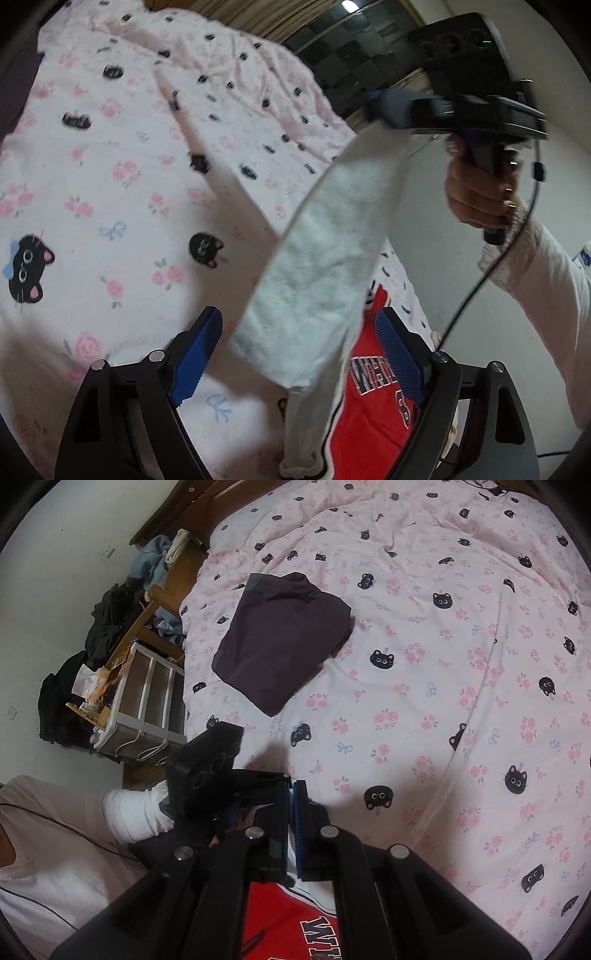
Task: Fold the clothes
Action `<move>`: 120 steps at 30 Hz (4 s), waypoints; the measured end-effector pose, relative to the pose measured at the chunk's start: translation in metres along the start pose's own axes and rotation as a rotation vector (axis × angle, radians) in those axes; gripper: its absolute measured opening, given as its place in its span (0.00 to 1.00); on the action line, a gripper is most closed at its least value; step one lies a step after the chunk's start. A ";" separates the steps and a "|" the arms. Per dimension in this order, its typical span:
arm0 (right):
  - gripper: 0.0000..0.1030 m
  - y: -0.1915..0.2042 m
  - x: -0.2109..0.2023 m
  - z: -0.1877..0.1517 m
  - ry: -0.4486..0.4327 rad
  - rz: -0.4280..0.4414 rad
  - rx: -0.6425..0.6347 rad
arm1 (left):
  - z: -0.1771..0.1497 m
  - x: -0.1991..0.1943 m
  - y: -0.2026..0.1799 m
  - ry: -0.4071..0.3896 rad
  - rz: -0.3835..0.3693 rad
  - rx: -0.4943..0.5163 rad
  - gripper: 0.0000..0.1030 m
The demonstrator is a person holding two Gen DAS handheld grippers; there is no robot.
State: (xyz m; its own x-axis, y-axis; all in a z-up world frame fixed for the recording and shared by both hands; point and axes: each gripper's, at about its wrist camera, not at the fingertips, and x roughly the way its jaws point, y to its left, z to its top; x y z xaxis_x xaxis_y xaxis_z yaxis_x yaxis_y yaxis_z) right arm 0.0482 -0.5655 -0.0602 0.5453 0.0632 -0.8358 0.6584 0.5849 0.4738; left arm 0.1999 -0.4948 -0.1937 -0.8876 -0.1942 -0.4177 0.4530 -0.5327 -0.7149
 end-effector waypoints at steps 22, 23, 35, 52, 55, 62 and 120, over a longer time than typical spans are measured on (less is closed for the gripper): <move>0.04 -0.053 0.081 0.042 -0.009 -0.372 0.089 | 0.004 -0.058 0.049 -0.166 0.210 -0.216 0.03; 0.05 -0.058 0.082 0.045 -0.025 -0.426 0.111 | 0.003 -0.058 0.049 -0.161 0.217 -0.219 0.03; 0.38 -0.026 -0.011 -0.015 -0.310 -0.583 0.204 | -0.003 -0.050 0.053 -0.135 0.254 -0.222 0.04; 0.50 0.081 0.018 -0.153 -0.263 -0.697 0.027 | -0.023 -0.077 -0.003 -0.145 0.427 -0.073 0.61; 0.37 0.106 0.064 -0.139 -0.257 -0.738 -0.052 | -0.019 -0.114 0.006 -0.238 0.552 -0.103 0.61; 0.34 0.138 0.158 -0.104 -0.197 -0.945 -0.190 | -0.026 -0.170 0.039 -0.299 0.617 -0.199 0.61; 0.54 0.157 0.003 -0.431 -0.522 -0.727 0.614 | -0.068 -0.075 -0.054 0.194 0.358 0.223 0.61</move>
State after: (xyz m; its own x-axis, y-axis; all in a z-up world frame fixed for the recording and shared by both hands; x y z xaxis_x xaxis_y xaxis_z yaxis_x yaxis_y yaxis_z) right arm -0.0703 -0.1246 -0.1083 -0.0221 -0.5718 -0.8201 0.9811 -0.1701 0.0921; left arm 0.2474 -0.3954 -0.1614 -0.6367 -0.2521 -0.7287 0.6805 -0.6282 -0.3772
